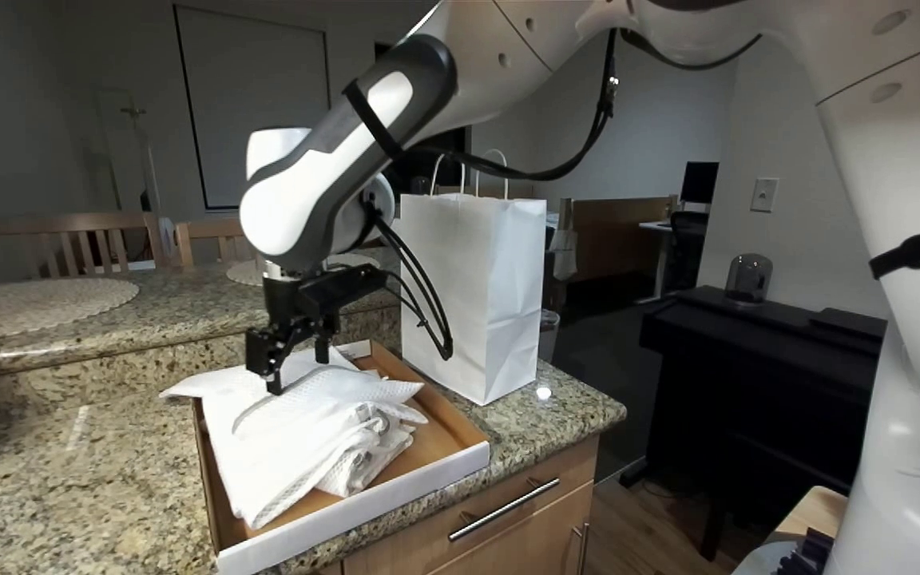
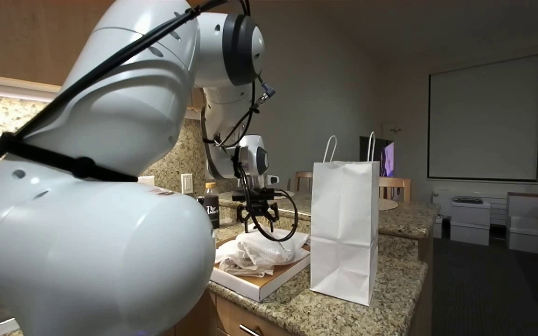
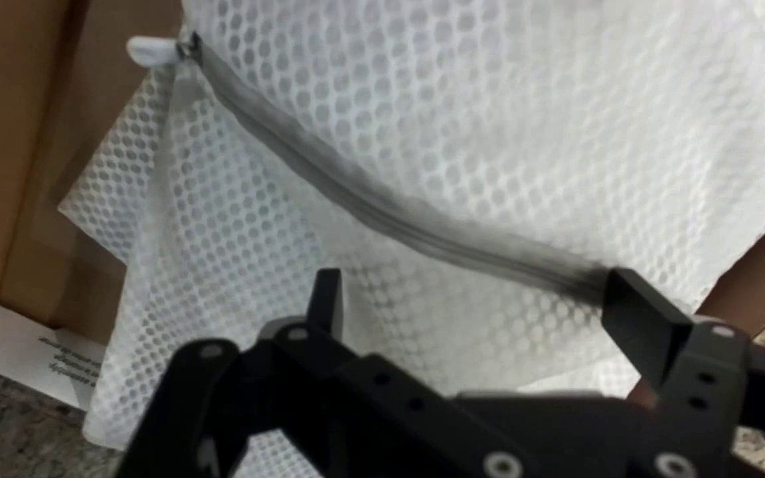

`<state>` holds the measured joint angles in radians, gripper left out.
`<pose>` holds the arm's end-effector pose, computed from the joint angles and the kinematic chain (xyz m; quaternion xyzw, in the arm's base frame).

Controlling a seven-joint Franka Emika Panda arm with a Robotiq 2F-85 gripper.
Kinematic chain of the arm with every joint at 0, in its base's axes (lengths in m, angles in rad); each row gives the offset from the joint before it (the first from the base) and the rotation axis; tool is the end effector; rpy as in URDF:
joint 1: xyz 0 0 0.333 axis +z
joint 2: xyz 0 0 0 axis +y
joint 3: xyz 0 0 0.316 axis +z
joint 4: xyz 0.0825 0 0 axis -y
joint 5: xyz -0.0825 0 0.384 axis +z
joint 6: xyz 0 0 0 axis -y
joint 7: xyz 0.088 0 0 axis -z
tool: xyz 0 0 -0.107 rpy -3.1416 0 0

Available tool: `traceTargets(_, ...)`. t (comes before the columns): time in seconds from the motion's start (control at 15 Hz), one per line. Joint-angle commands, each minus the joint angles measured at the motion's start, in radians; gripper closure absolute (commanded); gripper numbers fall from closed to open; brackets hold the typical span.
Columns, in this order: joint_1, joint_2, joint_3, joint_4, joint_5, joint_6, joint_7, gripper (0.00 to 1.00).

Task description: Pick up the cloth and put it in the paper bag

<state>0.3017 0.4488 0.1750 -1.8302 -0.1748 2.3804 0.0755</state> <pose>0.5871 0.2914 0.3012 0.9671 0.2470 0.0605 0.0102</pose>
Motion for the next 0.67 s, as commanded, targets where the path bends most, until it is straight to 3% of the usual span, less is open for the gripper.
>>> traceTargets(0.0, -0.058, 0.028, 0.052, 0.001, 0.090, -0.081, -0.197, 0.00)
traceTargets(0.2, -0.082, 0.059, 0.062, 0.015, 0.120, -0.153, -0.297, 0.00)
traceTargets(0.27, -0.085, 0.065, 0.062, 0.017, 0.125, -0.157, -0.310, 0.25)
traceTargets(0.33, -0.093, 0.068, 0.066, 0.018, 0.136, -0.158, -0.327, 0.26)
traceTargets(0.6, -0.123, 0.055, 0.086, 0.007, 0.197, -0.139, -0.360, 0.53)
